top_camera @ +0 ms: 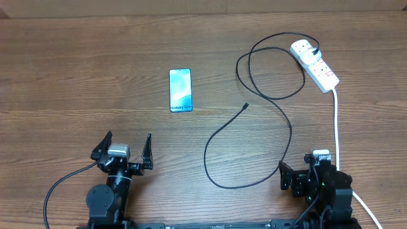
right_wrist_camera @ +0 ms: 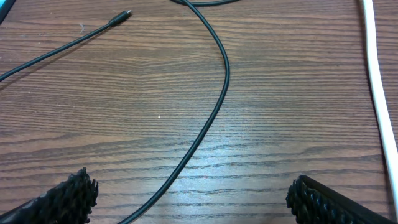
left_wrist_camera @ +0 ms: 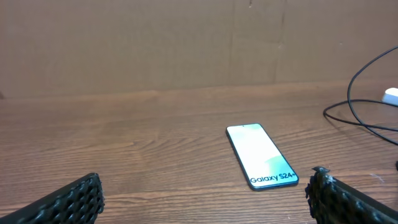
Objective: Plug charger to phone and switch on socket
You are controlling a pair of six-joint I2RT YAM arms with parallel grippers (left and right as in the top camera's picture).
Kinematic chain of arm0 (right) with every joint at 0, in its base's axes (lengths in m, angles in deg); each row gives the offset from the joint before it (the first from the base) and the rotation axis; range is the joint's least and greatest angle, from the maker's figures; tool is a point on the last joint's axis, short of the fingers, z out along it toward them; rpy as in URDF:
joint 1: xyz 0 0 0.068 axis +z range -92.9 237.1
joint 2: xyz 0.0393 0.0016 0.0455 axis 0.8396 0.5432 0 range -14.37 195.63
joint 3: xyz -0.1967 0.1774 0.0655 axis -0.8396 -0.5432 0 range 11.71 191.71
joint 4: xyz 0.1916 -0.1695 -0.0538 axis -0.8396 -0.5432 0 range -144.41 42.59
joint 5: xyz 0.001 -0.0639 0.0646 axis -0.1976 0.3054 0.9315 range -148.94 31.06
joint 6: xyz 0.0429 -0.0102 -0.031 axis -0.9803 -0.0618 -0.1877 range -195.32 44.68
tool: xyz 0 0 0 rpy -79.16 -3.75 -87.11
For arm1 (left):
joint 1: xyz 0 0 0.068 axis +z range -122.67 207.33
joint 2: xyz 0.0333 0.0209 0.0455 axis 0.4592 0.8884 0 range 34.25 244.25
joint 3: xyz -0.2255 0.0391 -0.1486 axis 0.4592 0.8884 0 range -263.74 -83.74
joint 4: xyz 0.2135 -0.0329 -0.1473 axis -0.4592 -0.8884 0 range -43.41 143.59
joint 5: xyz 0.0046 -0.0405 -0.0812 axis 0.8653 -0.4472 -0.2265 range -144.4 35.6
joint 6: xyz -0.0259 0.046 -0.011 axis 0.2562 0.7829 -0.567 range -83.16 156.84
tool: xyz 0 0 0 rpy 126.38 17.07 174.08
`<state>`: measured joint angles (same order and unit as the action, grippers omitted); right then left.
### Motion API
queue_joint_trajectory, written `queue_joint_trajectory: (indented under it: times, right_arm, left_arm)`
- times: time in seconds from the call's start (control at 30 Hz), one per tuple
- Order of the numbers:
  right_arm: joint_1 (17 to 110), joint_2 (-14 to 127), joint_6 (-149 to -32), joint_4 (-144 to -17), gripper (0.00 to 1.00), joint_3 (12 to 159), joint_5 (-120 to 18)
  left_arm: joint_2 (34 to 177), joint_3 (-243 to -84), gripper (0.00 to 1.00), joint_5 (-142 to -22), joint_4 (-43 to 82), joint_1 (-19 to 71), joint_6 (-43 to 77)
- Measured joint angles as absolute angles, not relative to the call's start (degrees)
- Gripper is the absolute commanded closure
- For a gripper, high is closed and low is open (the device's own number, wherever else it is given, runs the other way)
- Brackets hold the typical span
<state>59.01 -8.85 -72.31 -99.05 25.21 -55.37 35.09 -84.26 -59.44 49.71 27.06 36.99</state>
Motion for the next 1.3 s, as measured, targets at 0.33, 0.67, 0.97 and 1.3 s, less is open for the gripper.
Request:
queue_joint_trajectory:
  times: [0.33,0.67,0.97,1.3]
  right_arm:
    - [59.01,-8.85,-72.36,-99.11,0.0,25.21,-55.39]
    - [59.01,-8.85,-72.31,-99.09,0.0,25.21,-55.37]
    - [59.01,-8.85,-72.31,-99.09,0.0,25.21,-55.37]
    - [59.01,-8.85,-72.34,-99.07,0.0,25.21,-55.37]
  left_arm:
    - [35.09,-84.26,0.01,-58.89,49.67,27.06,36.99]
    - [35.09,-84.26,0.01,-62.52,50.48,27.06,35.85]
    - [35.09,-84.24,0.0,-69.6,69.63,27.06,34.98]
    - [36.14,-91.58,0.0,-70.96,72.1,27.06,32.53]
